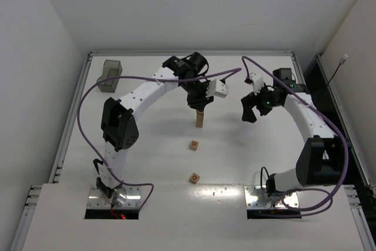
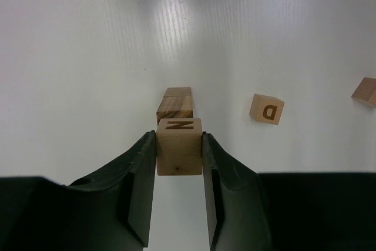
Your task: Build the wood block tower
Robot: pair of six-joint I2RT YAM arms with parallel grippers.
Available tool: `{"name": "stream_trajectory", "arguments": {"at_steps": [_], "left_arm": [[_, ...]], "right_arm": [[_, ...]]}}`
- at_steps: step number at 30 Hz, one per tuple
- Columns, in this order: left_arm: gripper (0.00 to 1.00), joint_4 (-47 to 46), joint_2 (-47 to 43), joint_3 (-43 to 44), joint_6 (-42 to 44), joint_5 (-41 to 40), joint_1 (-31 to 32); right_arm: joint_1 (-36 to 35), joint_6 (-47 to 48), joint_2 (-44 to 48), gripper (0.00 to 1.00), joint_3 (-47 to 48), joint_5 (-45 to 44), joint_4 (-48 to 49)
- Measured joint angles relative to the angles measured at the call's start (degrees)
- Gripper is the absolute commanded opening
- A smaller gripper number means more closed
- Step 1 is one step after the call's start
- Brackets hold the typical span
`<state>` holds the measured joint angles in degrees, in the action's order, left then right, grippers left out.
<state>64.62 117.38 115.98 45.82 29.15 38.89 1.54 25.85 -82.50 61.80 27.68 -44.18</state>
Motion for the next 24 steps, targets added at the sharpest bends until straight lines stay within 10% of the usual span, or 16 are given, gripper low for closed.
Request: {"name": "stream_trajectory", "arguments": {"at_steps": [24], "left_arm": [[0.09,-0.33,1.84,0.07,0.0,0.02,-0.02]], "right_arm": [[1.38,-0.46,-0.7,1.0,0.17,0.0,0.15]]}}
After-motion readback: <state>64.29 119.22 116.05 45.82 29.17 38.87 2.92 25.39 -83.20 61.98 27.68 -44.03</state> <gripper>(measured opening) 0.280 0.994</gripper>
